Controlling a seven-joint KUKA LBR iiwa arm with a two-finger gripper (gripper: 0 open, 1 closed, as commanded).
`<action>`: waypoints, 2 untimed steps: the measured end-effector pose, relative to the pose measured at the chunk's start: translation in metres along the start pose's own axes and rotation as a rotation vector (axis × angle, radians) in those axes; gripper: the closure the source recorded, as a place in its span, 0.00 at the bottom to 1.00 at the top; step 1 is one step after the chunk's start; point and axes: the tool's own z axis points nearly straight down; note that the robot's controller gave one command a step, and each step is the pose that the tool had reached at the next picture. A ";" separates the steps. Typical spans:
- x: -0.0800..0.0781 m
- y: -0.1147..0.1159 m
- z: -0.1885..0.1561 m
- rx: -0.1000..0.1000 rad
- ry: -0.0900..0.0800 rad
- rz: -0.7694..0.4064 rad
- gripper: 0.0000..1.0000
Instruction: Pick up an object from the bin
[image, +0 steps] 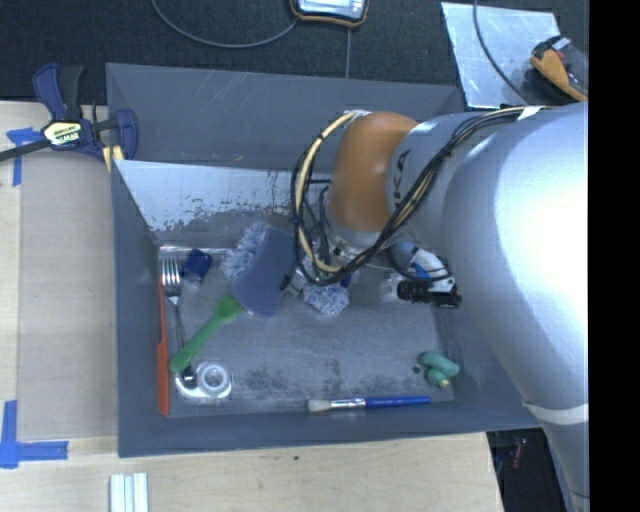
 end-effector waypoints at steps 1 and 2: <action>0.001 -0.002 -0.017 0.006 0.005 -0.001 1.00; 0.000 -0.001 -0.047 0.004 0.003 -0.002 1.00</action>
Offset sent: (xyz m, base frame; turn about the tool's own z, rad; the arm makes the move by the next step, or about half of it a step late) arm -0.0022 -0.0005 0.0661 -0.0010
